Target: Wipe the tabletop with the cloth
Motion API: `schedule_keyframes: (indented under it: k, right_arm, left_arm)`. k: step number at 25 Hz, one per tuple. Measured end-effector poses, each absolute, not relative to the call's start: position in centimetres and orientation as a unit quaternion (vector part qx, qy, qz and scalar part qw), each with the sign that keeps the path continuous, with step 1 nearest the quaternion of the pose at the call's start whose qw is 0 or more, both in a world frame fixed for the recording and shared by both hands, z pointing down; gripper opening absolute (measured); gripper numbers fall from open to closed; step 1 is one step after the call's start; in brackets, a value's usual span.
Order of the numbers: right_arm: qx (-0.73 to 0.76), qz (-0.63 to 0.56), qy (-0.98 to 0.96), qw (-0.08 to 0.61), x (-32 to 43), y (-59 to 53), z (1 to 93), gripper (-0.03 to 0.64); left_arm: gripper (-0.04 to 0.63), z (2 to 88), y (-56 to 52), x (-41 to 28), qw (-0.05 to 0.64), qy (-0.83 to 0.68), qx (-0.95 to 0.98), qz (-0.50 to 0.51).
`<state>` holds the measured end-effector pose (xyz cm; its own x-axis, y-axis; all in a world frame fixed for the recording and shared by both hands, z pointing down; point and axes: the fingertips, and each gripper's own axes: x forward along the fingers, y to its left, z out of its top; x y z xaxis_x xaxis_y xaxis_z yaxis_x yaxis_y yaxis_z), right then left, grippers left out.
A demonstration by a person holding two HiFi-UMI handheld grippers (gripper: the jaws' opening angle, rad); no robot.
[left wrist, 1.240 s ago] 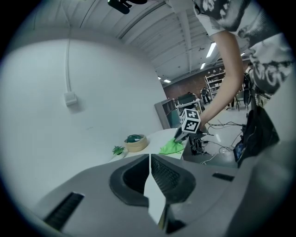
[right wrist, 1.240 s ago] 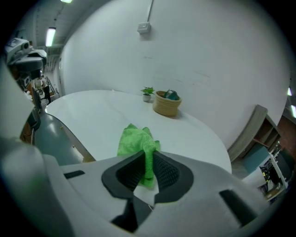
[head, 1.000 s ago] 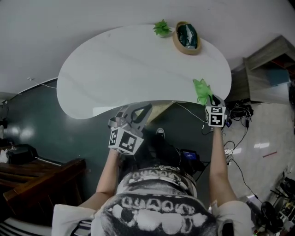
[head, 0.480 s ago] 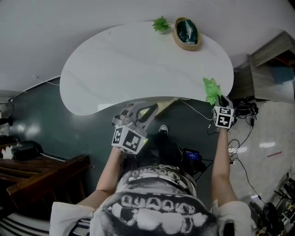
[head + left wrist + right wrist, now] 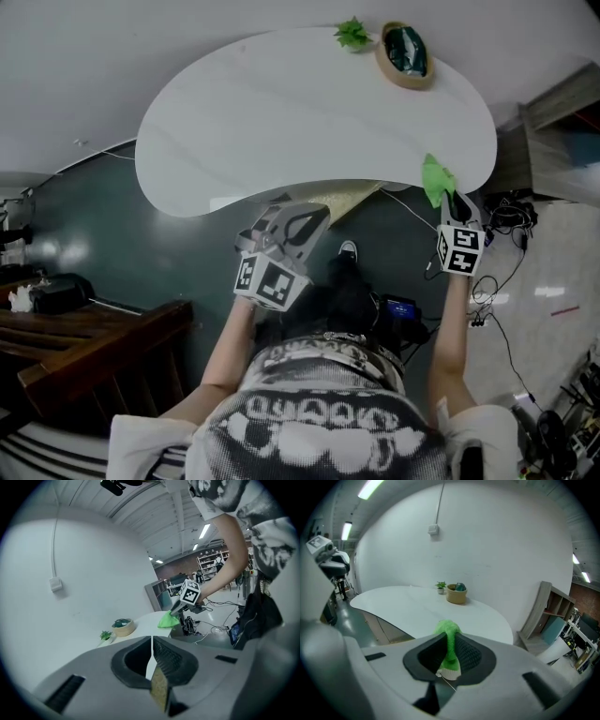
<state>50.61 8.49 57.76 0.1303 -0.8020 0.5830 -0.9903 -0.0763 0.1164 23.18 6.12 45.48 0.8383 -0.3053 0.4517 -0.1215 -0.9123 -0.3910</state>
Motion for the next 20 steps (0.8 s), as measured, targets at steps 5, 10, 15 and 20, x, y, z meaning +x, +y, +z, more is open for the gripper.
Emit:
schedule_keyframes:
  k: [5, 10, 15, 20]
  right_arm:
    - [0.692, 0.169, -0.659, 0.243, 44.2, 9.1, 55.2, 0.054]
    - [0.673, 0.158, -0.685, 0.228, 36.7, 10.2, 53.2, 0.054]
    - [0.652, 0.149, -0.711, 0.215, 29.7, 11.5, 51.4, 0.054]
    - [0.622, 0.131, -0.742, 0.213, 23.1, 12.6, 50.3, 0.055]
  left_arm:
    - [0.012, 45.3, 7.6, 17.7, 0.169, 0.137, -0.941, -0.259]
    - [0.012, 45.7, 8.9, 11.2, 0.160, 0.168, -0.936, -0.266]
    - [0.012, 45.2, 10.2, 6.0, 0.151, 0.204, -0.932, -0.257]
    - [0.011, 45.1, 11.6, 1.8, 0.150, 0.229, -0.929, -0.249]
